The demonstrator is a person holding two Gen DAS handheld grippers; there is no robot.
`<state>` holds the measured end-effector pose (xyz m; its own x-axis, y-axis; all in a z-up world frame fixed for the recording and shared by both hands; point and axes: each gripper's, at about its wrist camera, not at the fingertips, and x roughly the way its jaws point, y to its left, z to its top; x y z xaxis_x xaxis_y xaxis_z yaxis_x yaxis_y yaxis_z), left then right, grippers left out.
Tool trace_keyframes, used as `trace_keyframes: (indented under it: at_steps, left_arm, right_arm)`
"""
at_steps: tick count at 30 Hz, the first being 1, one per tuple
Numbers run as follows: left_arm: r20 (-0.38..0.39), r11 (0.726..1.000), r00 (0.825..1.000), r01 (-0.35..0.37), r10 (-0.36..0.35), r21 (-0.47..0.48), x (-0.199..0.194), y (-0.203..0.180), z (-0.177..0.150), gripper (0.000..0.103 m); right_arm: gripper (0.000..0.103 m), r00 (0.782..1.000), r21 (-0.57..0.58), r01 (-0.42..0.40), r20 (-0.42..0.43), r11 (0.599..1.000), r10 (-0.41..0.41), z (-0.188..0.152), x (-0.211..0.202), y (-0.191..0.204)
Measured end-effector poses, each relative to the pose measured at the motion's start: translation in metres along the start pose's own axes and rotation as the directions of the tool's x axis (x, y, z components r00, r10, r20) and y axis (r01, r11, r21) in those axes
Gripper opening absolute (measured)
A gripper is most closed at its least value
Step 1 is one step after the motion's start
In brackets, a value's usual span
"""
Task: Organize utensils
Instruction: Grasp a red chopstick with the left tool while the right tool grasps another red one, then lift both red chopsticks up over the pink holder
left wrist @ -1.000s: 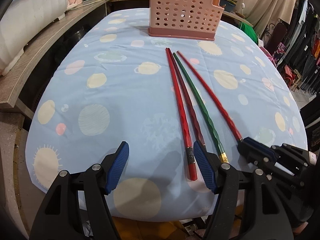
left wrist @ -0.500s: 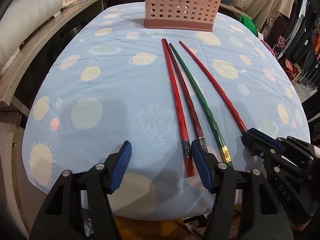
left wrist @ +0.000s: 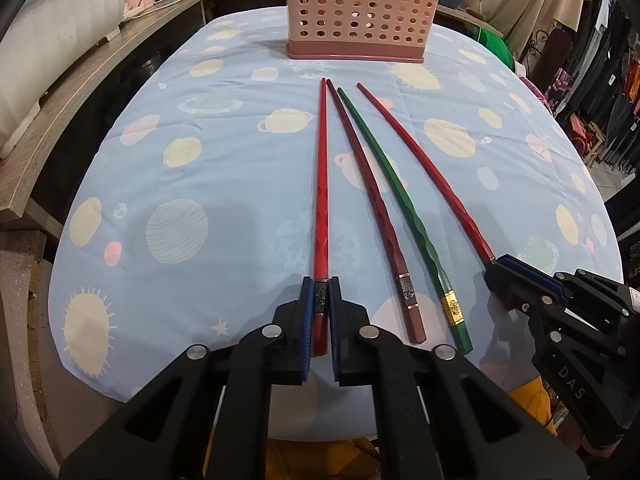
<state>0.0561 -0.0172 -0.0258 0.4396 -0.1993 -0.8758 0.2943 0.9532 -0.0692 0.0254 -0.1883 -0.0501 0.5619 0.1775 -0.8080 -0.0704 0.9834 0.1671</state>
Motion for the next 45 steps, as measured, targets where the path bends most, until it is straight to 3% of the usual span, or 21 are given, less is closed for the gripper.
trace_keyframes:
  at_steps: [21, 37, 45]
  left_arm:
    - [0.091, 0.994, 0.995, 0.042, -0.033, -0.1, -0.045, 0.016, 0.035, 0.007]
    - [0.187, 0.992, 0.982, 0.03, -0.008, -0.119, -0.087, 0.032, 0.073, 0.007]
    - [0.257, 0.992, 0.966, 0.012, 0.021, -0.125, -0.111, 0.04, 0.102, 0.007]
  right_arm:
    - [0.007, 0.99, 0.042, 0.007, 0.143, 0.999, -0.013, 0.043, -0.045, -0.018]
    - [0.007, 0.953, 0.144, 0.0, 0.3, 0.99, -0.043, 0.086, -0.101, -0.055]
    - [0.007, 0.925, 0.161, -0.01, 0.377, 0.987, -0.052, 0.114, -0.123, -0.068]
